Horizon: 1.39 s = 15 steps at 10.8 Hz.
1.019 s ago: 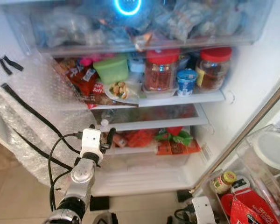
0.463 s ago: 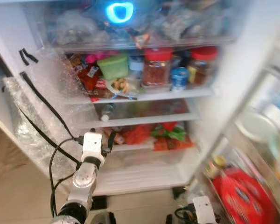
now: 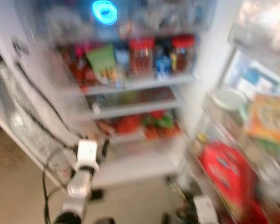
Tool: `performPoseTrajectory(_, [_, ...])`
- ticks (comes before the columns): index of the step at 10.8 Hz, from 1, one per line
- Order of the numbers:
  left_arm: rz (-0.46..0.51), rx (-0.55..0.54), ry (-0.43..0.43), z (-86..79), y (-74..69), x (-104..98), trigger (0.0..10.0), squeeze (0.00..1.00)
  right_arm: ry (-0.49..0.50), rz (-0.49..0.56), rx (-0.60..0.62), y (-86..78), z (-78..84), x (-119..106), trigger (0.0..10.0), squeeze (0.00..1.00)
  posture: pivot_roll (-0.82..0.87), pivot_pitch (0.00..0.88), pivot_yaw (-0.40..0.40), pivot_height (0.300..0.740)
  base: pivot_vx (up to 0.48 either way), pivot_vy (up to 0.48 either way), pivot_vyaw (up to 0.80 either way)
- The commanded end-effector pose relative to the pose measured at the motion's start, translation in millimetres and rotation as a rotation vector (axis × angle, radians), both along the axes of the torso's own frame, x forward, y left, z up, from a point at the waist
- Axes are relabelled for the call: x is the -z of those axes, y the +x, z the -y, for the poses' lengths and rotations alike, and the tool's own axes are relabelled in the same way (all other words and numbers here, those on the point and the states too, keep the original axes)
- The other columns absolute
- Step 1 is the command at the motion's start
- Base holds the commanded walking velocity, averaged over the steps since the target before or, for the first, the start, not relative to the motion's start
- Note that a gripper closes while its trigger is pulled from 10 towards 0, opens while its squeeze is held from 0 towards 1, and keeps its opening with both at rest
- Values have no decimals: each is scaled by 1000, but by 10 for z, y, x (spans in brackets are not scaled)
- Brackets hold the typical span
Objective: Restocking fridge
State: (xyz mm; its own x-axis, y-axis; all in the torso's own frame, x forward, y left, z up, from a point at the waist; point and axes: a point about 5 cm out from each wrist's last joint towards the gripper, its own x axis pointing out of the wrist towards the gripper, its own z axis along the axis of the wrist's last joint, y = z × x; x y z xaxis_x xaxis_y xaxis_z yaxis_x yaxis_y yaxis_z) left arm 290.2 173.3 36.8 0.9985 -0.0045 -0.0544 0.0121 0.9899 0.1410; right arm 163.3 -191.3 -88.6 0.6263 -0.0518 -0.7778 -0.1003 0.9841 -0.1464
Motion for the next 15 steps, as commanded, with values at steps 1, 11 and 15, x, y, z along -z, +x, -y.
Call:
performPoseTrajectory(1, [-64,-53,28,-145,-63,103,10000,0,-1,-75,1,-186,7,83,10000,0,-142,31,8,655,-292,0,0])
performPoseTrajectory(11, [-722,-394,16,-719,-1093,1055,10000,0,7,-83,-8,-166,-26,84,10000,0,-121,75,-9,655,0,131,0])
performPoseTrajectory(15, [-753,-372,38,-699,-1181,1104,10000,0,12,-83,-16,-171,-61,89,10000,0,-115,85,-5,655,0,414,0])
